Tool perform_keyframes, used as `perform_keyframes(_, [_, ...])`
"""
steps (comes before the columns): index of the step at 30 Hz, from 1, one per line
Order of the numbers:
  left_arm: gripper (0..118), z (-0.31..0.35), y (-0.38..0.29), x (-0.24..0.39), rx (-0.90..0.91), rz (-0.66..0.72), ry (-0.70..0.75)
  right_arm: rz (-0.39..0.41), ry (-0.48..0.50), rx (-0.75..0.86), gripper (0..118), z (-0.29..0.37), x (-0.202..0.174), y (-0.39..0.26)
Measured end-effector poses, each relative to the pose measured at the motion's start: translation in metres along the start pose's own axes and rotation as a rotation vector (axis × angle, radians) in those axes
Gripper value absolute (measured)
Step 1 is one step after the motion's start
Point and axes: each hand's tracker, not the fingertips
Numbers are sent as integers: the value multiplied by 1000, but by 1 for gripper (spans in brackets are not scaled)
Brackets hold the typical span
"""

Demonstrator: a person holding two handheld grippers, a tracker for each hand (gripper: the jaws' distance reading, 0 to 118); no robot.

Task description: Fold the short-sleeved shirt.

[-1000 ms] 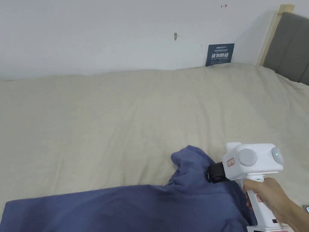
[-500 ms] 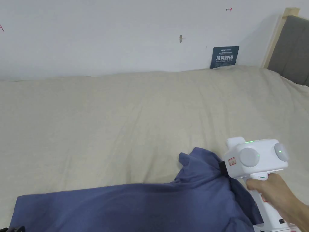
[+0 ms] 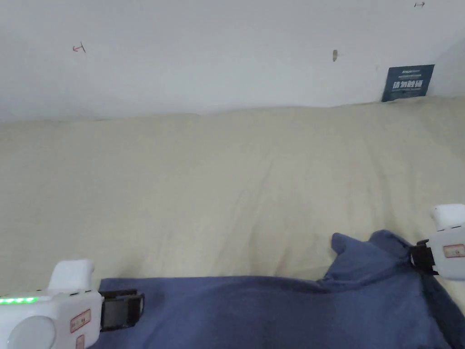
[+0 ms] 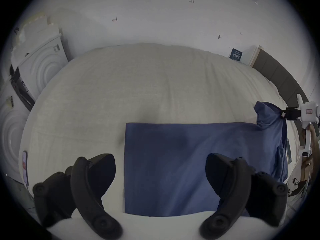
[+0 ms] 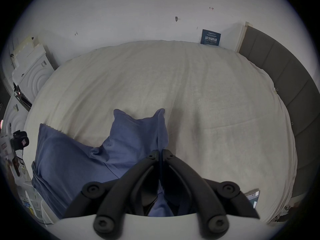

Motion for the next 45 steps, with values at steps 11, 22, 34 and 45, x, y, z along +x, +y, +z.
perform_keyframes(11, [89, -83, 28, -9, -126, 15, 77, 7, 9, 3, 8, 5, 0, -2])
perform_keyframes(22, [5, -81, 25, -10, -132, 58, 54, -21, 33, 0, 8, 2, 5, -2])
perform_keyframes(34, [5, -32, 33, -5, -75, 88, 2, -38, 66, 36, 8, 28, 13, 3])
perform_keyframes(45, [5, 105, -9, -7, 112, 61, -11, -9, 79, 114, 8, 127, 20, -43])
